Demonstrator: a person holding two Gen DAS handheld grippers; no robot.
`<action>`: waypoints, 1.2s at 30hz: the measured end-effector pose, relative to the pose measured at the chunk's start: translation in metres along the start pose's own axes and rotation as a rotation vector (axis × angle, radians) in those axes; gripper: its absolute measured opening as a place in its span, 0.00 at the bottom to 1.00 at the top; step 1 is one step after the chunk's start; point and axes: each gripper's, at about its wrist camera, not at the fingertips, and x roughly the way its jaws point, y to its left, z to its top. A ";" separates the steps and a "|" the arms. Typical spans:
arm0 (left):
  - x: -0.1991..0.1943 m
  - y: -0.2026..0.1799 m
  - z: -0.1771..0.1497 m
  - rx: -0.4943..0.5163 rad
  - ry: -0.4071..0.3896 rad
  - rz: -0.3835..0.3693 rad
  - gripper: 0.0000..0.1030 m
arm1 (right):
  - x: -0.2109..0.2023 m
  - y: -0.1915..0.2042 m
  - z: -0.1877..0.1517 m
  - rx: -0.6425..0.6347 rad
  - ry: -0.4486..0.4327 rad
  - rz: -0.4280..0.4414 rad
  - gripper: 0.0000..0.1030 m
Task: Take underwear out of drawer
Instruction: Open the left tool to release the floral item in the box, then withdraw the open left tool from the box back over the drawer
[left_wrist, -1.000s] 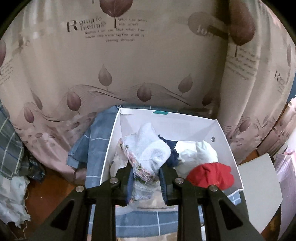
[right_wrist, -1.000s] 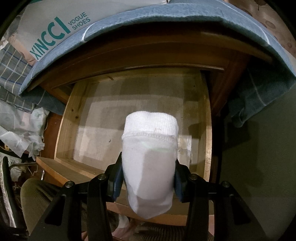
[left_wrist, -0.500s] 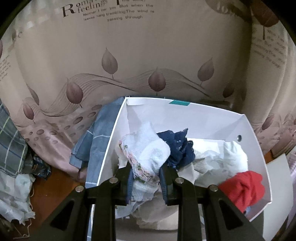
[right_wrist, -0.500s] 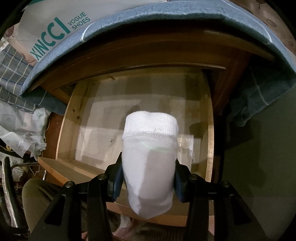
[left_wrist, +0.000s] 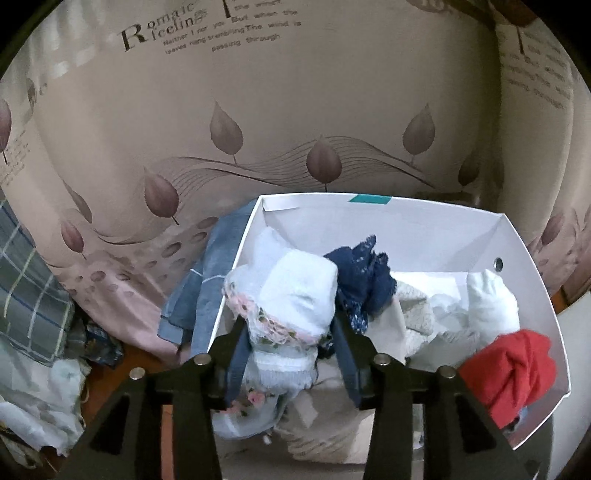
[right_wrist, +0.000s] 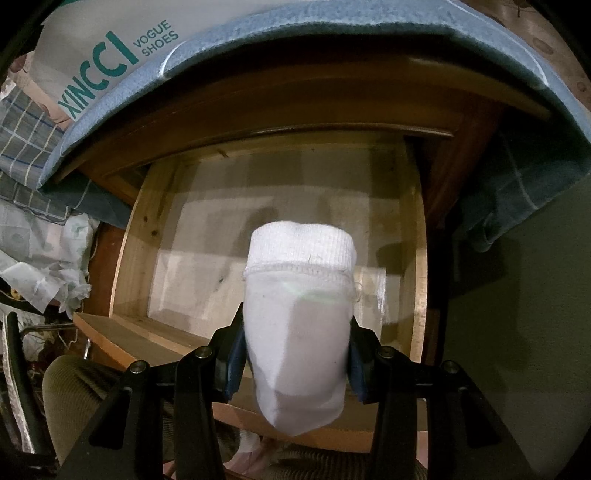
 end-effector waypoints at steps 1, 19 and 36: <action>-0.002 -0.001 -0.001 0.004 -0.002 0.002 0.46 | -0.001 0.000 0.000 0.000 0.000 -0.002 0.41; -0.075 0.003 -0.031 -0.022 -0.109 -0.008 0.67 | 0.001 0.000 0.000 -0.013 -0.002 -0.028 0.41; -0.073 -0.011 -0.202 0.022 -0.046 0.081 0.67 | -0.002 0.003 0.000 -0.034 -0.025 -0.060 0.42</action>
